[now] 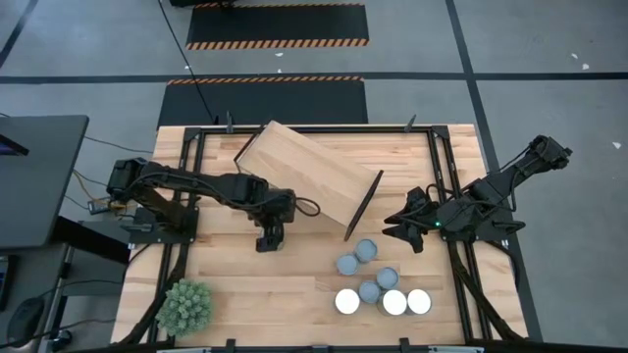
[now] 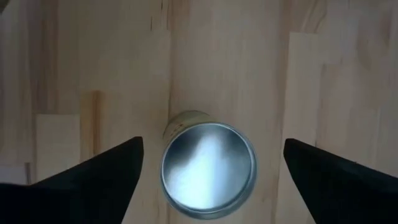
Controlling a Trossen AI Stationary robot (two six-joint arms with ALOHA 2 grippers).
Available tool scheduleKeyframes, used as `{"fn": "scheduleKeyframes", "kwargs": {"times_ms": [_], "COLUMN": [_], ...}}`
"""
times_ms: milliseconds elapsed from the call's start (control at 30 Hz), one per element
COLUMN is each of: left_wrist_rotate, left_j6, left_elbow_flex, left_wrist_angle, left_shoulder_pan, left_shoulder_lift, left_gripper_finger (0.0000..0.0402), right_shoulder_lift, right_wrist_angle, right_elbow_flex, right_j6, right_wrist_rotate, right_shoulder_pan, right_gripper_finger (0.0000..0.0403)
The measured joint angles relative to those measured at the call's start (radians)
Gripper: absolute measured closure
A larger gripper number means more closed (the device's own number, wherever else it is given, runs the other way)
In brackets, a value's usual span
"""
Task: Pick and place cans onto a shelf
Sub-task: Put the canned orange on the shelf
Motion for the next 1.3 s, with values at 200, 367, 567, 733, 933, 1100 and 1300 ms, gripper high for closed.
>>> {"fn": "scheduleKeyframes", "kwargs": {"times_ms": [200,367,567,733,933,1100,1300], "left_wrist_rotate": [-0.006,-0.018,-0.026,-0.051,-0.055,-0.101,-0.096], "left_j6": [0.024,0.043,0.056,0.078,0.086,0.121,0.120], "left_elbow_flex": [-0.001,-0.001,-0.002,-0.002,-0.003,-0.003,-0.003], "left_wrist_angle": [-0.016,-0.016,-0.016,-0.016,-0.024,-0.024,-0.033], "left_shoulder_pan": [-0.001,-0.009,-0.017,-0.016,-0.024,-0.045,-0.056], "left_shoulder_lift": [0.003,0.003,0.003,0.003,0.003,0.003,0.024], "left_gripper_finger": [0.0004,0.0003,0.0003,0.0003,0.0003,0.0003,0.0003], "right_shoulder_lift": [0.000,0.000,0.000,0.000,0.000,0.000,0.000], "right_wrist_angle": [0.001,0.001,0.002,0.003,0.003,0.003,0.007], "right_elbow_flex": [0.000,0.000,0.000,0.000,0.000,0.000,0.000], "right_j6": [-0.004,-0.005,-0.005,-0.005,-0.005,-0.005,-0.017], "right_wrist_rotate": [0.000,0.003,0.003,0.023,0.025,0.025,0.026], "right_shoulder_pan": [0.000,0.000,0.000,0.000,0.000,0.000,0.000], "right_gripper_finger": [0.0184,0.0184,0.0184,0.0184,0.0184,0.0184,0.0184]}}
